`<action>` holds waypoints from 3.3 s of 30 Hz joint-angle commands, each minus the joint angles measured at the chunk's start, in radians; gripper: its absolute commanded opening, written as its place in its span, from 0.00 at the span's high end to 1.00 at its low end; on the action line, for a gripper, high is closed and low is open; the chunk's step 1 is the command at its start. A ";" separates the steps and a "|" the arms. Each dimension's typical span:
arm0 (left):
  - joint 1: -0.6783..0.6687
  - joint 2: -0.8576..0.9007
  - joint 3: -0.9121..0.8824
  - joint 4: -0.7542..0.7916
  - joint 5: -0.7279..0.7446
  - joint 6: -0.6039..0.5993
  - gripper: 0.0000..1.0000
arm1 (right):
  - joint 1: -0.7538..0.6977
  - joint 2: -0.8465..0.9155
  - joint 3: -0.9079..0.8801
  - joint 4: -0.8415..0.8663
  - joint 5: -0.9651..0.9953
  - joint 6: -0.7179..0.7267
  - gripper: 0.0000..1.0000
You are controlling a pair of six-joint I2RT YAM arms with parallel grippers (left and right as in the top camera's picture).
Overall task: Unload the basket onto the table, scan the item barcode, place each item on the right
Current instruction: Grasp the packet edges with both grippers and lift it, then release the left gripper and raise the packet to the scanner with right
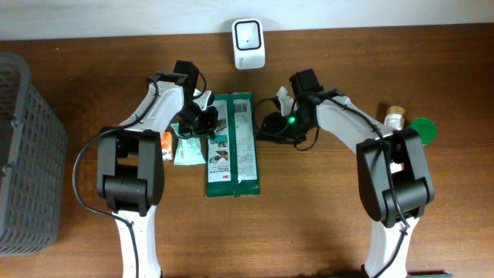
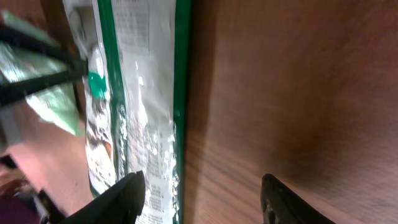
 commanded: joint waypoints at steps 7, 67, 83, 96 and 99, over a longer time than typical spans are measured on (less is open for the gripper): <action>0.001 0.010 -0.053 0.029 0.029 -0.027 1.00 | 0.011 0.003 -0.165 0.162 -0.268 0.021 0.44; 0.026 -0.217 -0.035 -0.038 0.014 0.045 1.00 | 0.066 -0.275 -0.216 0.241 -0.267 0.021 0.96; 0.271 -0.316 -0.035 0.083 -0.027 0.045 0.03 | 0.066 -0.678 -0.172 0.126 -0.324 -0.162 0.96; 0.273 -0.316 -0.035 0.085 -0.027 0.045 0.01 | 0.066 -0.631 0.074 -0.067 -0.023 -0.201 0.96; 0.273 -0.316 -0.035 0.085 -0.027 0.045 0.01 | 0.071 -0.531 0.261 -0.213 0.127 -0.275 0.96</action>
